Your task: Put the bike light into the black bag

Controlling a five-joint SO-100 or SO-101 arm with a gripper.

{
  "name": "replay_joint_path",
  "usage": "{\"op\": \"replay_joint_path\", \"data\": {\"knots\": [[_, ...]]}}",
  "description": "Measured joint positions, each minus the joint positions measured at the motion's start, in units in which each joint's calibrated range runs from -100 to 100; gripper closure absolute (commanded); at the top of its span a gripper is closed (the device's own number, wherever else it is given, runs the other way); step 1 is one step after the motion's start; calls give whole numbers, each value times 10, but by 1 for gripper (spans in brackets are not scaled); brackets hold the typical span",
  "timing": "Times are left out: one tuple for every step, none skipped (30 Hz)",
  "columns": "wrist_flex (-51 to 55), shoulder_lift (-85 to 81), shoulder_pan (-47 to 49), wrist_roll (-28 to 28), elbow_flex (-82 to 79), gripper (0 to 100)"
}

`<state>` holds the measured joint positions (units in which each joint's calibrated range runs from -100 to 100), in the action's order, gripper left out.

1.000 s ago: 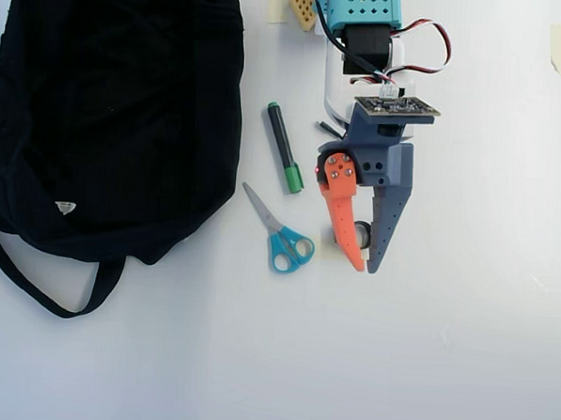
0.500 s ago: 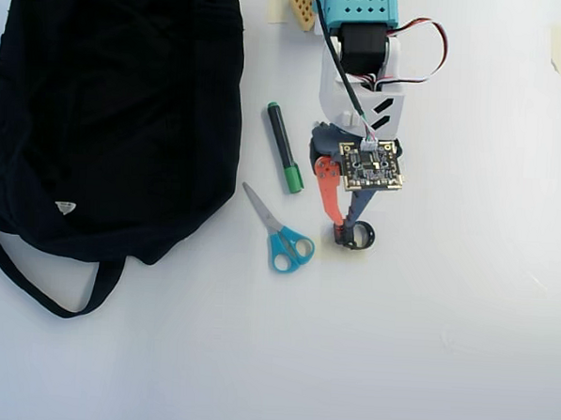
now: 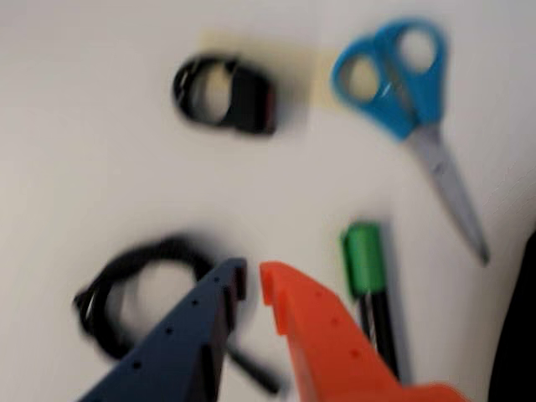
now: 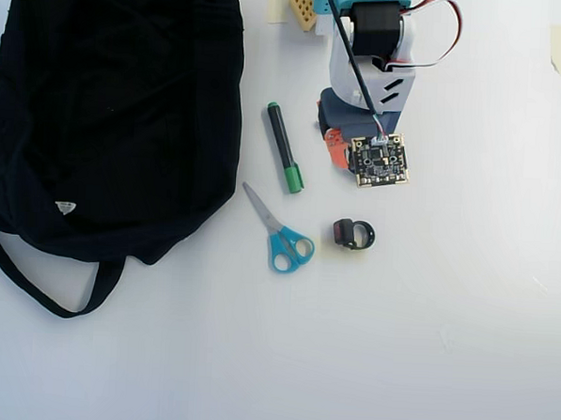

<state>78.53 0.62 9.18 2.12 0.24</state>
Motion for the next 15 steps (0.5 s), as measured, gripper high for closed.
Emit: {"op": "replay_joint_path", "data": {"knots": [[14,-2,4,0,1,97],[27,-3,8,0,1,97],[37,-3,12,0,1,98],[46,-3,15,0,1,98],[53,-3,17,0,1,97],[58,-3,18,0,1,97],[63,-3,17,0,1,97],[70,-3,16,0,1,97],[78,-3,16,1,1,97],[85,-3,16,1,1,97],[94,-3,16,1,2,97],[105,-3,16,1,2,97],[119,-3,16,1,2,97],[123,-3,16,1,2,97],[130,-3,16,1,2,97]]}}
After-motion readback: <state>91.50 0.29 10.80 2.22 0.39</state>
